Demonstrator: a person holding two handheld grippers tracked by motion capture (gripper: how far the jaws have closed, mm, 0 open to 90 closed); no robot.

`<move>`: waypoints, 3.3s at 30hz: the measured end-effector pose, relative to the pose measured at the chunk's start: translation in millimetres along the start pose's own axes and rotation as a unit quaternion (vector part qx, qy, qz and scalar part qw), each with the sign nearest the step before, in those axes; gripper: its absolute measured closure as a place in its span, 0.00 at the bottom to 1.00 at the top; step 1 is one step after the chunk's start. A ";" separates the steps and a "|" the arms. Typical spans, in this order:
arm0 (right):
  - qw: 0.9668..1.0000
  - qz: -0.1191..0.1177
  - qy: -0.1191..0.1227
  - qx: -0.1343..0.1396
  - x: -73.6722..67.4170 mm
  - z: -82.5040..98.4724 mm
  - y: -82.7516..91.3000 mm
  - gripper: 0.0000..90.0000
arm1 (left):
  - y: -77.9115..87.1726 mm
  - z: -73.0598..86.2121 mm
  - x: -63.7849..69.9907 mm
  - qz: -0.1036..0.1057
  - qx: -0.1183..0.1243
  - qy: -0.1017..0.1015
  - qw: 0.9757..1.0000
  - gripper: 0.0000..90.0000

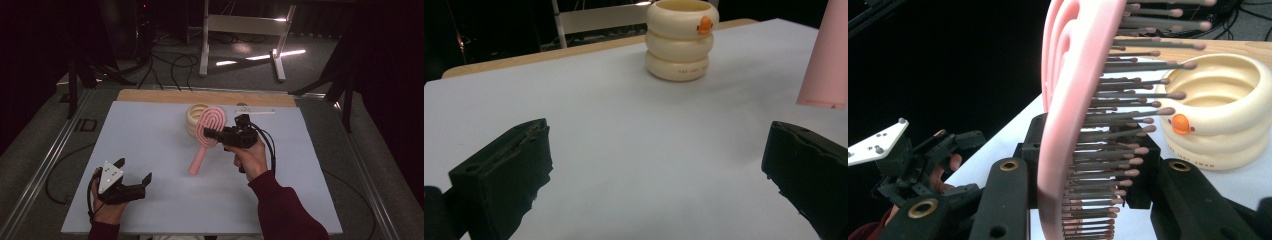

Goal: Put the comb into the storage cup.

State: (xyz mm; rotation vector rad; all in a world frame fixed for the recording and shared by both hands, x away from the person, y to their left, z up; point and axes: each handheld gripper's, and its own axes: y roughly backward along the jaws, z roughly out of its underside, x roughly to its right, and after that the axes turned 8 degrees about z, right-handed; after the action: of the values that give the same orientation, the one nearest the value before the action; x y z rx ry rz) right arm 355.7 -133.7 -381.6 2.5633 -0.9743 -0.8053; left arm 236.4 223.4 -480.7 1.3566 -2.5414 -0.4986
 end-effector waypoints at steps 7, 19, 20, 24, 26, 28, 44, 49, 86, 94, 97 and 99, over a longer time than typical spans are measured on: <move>1.000 -0.001 0.002 -0.001 -2.2 -6.2 -2.9 0.71 | 3.2 -0.1 -1.6 -0.021 0.009 0.001 1.000 0.00; 1.000 0.009 0.004 0.005 1.5 -20.0 -4.6 0.71 | 3.5 2.1 -4.1 -0.026 0.013 0.010 1.000 0.01; 1.000 0.010 0.004 0.005 2.1 -21.2 -4.7 0.71 | 3.5 2.2 -4.3 -0.027 0.012 0.010 1.000 0.00; 1.000 0.013 0.004 0.006 3.1 -24.5 -4.9 0.71 | 3.2 2.7 -4.5 -0.027 0.012 0.012 0.999 0.01; 1.000 0.014 0.003 0.008 3.7 -27.9 -4.6 0.71 | 2.8 2.8 -4.3 -0.027 0.012 0.012 0.999 0.01; 1.000 0.014 0.003 0.010 3.6 -30.5 -4.1 0.71 | 2.7 2.8 -4.2 -0.027 0.011 0.012 0.999 0.01; 0.999 0.024 0.013 0.020 1.8 -50.9 -4.1 0.71 | 2.3 2.9 -3.9 -0.027 0.009 0.012 1.000 0.01; 0.999 0.026 0.004 0.027 4.8 -57.2 -3.7 0.71 | 2.4 3.0 -4.0 -0.028 0.009 0.012 0.999 0.01; 0.995 0.066 -0.029 0.069 27.4 -85.7 -4.9 0.71 | 3.6 3.0 -4.5 -0.030 0.009 0.015 0.999 0.01; 0.994 0.077 -0.032 0.075 32.1 -87.9 -10.9 0.71 | 3.6 3.8 -5.7 -0.029 0.008 0.018 0.999 0.01; 0.993 0.079 -0.032 0.080 33.1 -89.5 -12.2 0.71 | 3.6 4.2 -6.5 -0.030 0.008 0.020 0.999 0.01; 0.993 0.082 -0.032 0.082 33.8 -90.5 -13.0 0.71 | 3.8 4.1 -6.4 -0.030 0.008 0.019 0.999 0.01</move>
State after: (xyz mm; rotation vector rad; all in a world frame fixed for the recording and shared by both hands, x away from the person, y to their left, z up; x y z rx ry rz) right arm 436.7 -141.4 -328.0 2.5617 -1.3021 -0.7972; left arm 235.6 231.4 -483.2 1.4380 -2.4859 -0.4579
